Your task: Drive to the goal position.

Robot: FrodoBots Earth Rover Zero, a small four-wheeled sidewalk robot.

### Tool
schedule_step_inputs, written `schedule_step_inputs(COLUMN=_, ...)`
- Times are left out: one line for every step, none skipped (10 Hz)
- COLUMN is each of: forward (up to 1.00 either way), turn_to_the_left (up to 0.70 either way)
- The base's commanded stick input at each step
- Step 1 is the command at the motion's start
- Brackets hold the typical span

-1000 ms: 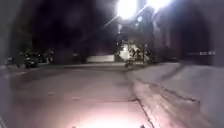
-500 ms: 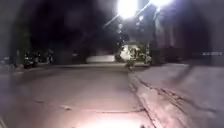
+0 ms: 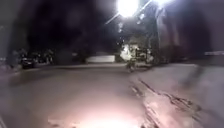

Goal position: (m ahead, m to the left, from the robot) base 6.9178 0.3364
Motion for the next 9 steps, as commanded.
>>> schedule_step_inputs(forward=0.7, turn_to_the_left=0.0)
schedule_step_inputs(forward=0.7, turn_to_the_left=0.0)
schedule_step_inputs(forward=0.7, turn_to_the_left=0.0)
schedule_step_inputs(forward=0.7, turn_to_the_left=0.0)
schedule_step_inputs(forward=0.7, turn_to_the_left=0.0)
schedule_step_inputs(forward=0.7, turn_to_the_left=0.0)
schedule_step_inputs(forward=0.7, turn_to_the_left=0.0)
schedule_step_inputs(forward=0.7, turn_to_the_left=0.0)
schedule_step_inputs(forward=0.7, turn_to_the_left=0.0)
